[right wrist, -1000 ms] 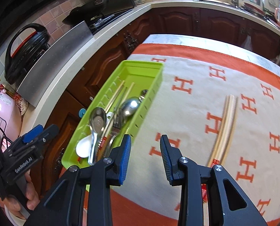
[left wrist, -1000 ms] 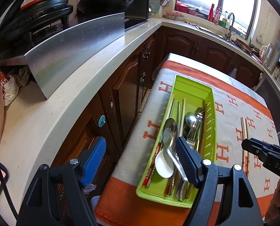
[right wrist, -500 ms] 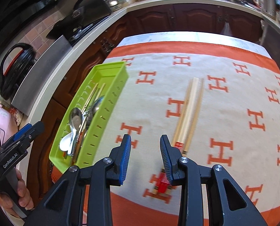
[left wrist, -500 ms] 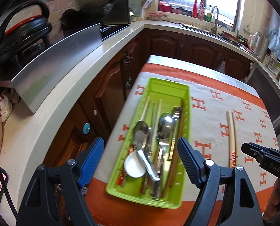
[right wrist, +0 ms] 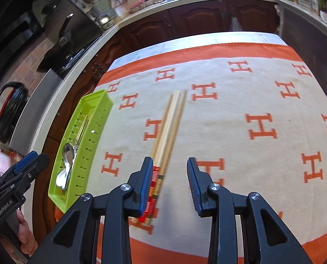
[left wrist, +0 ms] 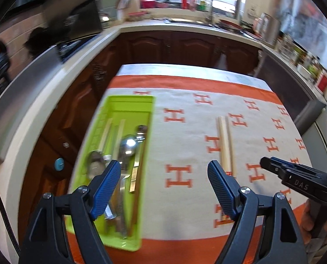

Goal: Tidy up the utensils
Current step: 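Move both tools over to the wooden chopsticks left on the blanket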

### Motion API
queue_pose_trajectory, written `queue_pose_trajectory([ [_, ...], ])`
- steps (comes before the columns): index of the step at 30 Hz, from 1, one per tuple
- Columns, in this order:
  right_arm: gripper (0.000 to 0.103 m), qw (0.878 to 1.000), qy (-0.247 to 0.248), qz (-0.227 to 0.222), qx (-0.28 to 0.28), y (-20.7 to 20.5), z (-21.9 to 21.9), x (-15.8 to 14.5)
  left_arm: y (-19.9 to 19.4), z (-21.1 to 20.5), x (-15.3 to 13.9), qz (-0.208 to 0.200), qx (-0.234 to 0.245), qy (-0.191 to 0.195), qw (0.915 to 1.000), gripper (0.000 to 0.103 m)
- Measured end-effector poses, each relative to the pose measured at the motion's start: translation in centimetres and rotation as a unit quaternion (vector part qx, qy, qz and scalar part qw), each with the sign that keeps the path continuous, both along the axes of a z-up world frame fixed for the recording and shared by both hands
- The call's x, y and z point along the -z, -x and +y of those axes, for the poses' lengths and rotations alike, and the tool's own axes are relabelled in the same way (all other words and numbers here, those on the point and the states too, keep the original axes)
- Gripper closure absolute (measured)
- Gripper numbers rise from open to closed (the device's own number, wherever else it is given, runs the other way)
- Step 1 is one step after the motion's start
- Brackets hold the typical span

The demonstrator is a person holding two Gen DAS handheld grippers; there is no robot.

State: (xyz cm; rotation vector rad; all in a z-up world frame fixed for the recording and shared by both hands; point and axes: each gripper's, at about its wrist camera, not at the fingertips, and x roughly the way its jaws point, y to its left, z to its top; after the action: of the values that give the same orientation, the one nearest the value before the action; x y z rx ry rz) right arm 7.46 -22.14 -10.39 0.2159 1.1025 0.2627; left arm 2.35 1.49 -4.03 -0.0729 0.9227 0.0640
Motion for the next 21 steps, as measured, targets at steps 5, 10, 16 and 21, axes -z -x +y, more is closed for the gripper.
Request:
queue_pose_trajectory([
  [5, 0.071, 1.0, -0.008, 0.007, 0.017, 0.0, -2.0, 1.3, -2.5, -2.8, 2.6, 0.025, 0.037, 0.026, 0.9987, 0.023],
  [10, 0.071, 1.0, -0.005, 0.003, 0.026, 0.5, -3.1, 2.0, -4.3, -4.7, 5.8, 0.054, 0.057, 0.039, 0.9962, 0.023],
  [16, 0.071, 1.0, -0.006, 0.005, 0.03, 0.8, -3.8, 3.0, -5.3, -6.9, 8.5, 0.086, 0.072, 0.007, 0.9937, 0.023],
  [21, 0.071, 0.999, -0.014, 0.009, 0.029, 1.0, -4.0, 3.5, -5.6, -7.9, 9.5, 0.099, 0.07, -0.029, 0.9922, 0.024],
])
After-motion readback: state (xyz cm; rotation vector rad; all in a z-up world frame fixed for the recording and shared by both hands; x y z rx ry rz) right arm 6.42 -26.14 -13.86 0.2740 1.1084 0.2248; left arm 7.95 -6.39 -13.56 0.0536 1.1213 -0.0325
